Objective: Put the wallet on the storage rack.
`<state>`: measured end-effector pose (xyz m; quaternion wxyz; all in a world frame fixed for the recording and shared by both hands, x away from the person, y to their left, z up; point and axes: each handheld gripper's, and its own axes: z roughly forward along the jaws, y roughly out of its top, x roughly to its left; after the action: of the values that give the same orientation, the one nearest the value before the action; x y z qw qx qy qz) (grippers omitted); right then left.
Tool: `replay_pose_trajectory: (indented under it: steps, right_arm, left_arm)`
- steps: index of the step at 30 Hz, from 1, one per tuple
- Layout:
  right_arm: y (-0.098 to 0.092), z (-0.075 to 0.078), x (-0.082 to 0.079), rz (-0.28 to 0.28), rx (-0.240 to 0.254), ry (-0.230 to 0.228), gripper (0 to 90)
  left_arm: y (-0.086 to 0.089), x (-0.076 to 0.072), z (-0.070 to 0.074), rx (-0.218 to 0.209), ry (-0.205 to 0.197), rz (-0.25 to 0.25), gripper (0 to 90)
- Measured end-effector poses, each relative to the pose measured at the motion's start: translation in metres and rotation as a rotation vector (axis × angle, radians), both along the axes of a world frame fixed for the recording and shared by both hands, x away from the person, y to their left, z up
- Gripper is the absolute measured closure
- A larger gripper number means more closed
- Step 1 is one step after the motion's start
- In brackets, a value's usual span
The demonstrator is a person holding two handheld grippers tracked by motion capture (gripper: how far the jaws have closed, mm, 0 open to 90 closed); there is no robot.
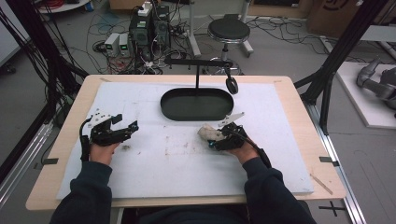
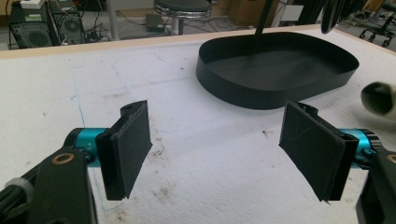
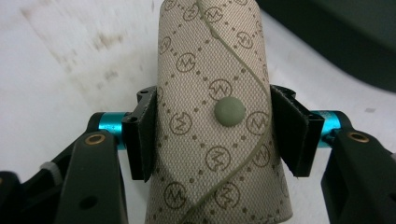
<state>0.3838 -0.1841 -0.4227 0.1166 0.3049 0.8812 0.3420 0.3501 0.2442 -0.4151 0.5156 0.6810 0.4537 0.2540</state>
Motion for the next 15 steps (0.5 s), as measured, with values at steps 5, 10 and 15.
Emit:
replay_pose_trajectory:
  steps: [5,10,15]
  right_arm:
    - [0.000,0.020,0.009,-0.020,0.055,-0.056,39.6]
    - [0.008,0.040,0.032,-0.049,0.085,-0.097,39.6]
    - [0.026,0.051,0.057,-0.069,0.070,-0.123,39.7]
  left_arm:
    - [-0.001,0.000,0.000,0.000,-0.003,-0.003,24.7]
    - [0.000,0.000,0.000,-0.002,-0.002,-0.004,24.8]
    - [0.000,0.000,0.000,-0.001,-0.003,-0.005,24.9]
